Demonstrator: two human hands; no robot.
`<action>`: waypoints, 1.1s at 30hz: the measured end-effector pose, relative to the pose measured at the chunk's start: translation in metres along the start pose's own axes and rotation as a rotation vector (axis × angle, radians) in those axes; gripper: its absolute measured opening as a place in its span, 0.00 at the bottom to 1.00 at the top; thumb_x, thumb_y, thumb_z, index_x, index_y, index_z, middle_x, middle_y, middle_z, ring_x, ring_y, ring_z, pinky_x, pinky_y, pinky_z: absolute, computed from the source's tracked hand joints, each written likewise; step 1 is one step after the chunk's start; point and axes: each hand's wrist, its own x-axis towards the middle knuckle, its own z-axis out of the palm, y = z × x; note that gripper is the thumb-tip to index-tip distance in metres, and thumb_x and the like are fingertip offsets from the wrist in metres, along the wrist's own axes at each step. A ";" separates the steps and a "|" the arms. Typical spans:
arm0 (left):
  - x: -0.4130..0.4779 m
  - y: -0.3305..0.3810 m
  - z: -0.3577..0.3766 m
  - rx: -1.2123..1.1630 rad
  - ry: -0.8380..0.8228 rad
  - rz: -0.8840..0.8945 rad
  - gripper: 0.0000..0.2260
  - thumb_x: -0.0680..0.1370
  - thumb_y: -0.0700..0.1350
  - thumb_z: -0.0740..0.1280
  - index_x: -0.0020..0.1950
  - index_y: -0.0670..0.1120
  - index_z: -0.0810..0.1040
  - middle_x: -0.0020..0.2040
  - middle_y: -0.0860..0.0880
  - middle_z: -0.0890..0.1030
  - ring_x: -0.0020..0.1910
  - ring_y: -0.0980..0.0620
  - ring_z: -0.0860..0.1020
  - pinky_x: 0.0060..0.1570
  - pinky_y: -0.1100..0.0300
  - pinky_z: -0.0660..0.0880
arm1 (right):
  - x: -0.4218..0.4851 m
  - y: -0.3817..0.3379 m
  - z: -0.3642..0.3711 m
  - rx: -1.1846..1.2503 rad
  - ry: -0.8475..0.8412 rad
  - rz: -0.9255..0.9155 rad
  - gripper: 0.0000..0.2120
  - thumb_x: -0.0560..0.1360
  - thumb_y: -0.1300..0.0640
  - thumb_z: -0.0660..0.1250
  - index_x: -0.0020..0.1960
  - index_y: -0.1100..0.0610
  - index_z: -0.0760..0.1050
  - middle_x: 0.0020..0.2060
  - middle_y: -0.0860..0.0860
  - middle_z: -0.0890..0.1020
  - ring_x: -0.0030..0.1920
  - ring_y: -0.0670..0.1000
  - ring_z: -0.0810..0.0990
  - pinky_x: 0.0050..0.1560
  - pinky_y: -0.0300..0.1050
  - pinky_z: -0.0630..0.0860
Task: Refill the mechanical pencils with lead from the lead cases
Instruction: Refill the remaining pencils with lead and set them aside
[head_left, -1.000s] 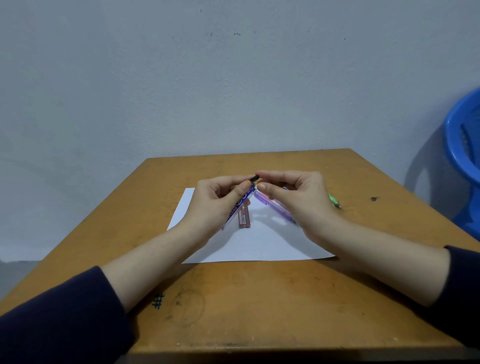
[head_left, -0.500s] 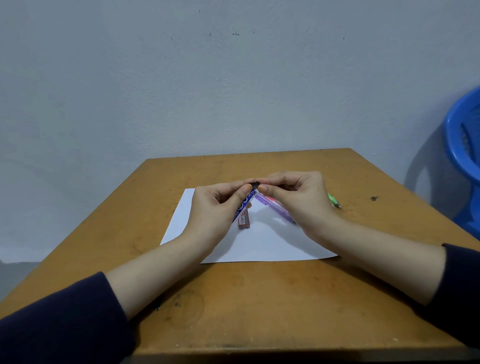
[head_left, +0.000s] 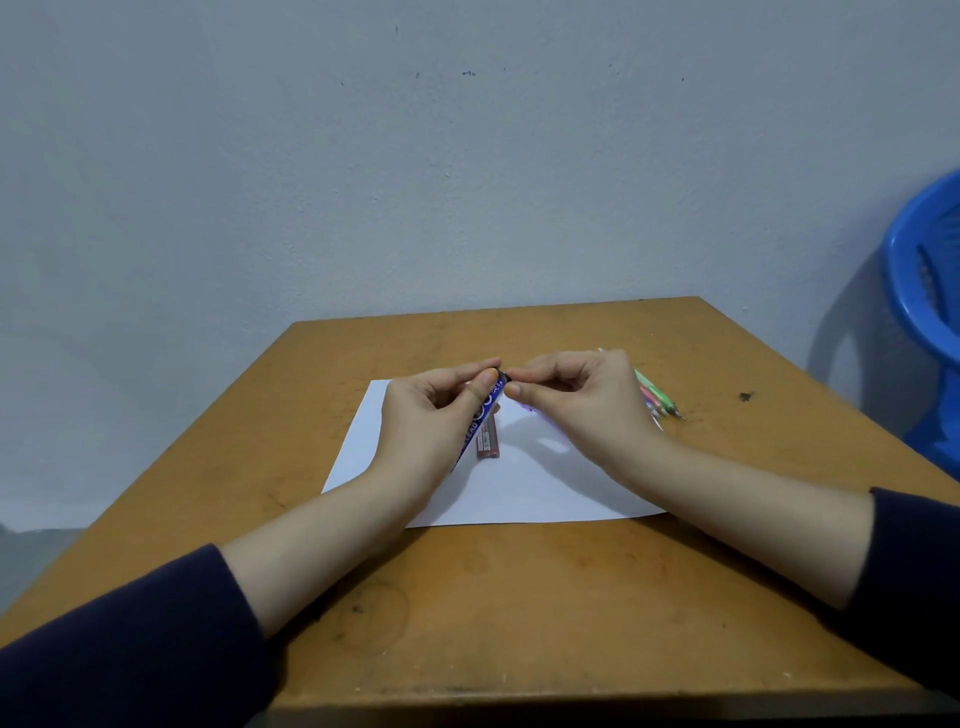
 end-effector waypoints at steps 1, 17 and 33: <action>0.003 0.001 -0.002 0.009 0.015 -0.018 0.05 0.76 0.43 0.70 0.48 0.51 0.84 0.42 0.47 0.85 0.42 0.55 0.82 0.48 0.60 0.78 | 0.002 0.000 0.000 -0.034 -0.002 0.023 0.09 0.70 0.67 0.73 0.43 0.54 0.83 0.37 0.43 0.84 0.41 0.41 0.82 0.45 0.35 0.76; 0.060 -0.031 -0.054 0.700 -0.119 0.046 0.11 0.74 0.48 0.73 0.53 0.44 0.81 0.40 0.51 0.79 0.39 0.55 0.74 0.37 0.67 0.68 | 0.020 0.003 0.011 -0.877 -0.605 0.131 0.20 0.75 0.48 0.68 0.65 0.53 0.76 0.67 0.45 0.74 0.66 0.46 0.70 0.66 0.44 0.67; 0.075 -0.023 -0.095 0.768 -0.626 -0.104 0.27 0.69 0.49 0.76 0.67 0.47 0.75 0.65 0.55 0.76 0.63 0.58 0.73 0.66 0.59 0.68 | 0.021 0.000 0.037 -0.842 -0.569 0.101 0.14 0.77 0.49 0.65 0.62 0.47 0.78 0.62 0.47 0.78 0.60 0.49 0.75 0.61 0.48 0.71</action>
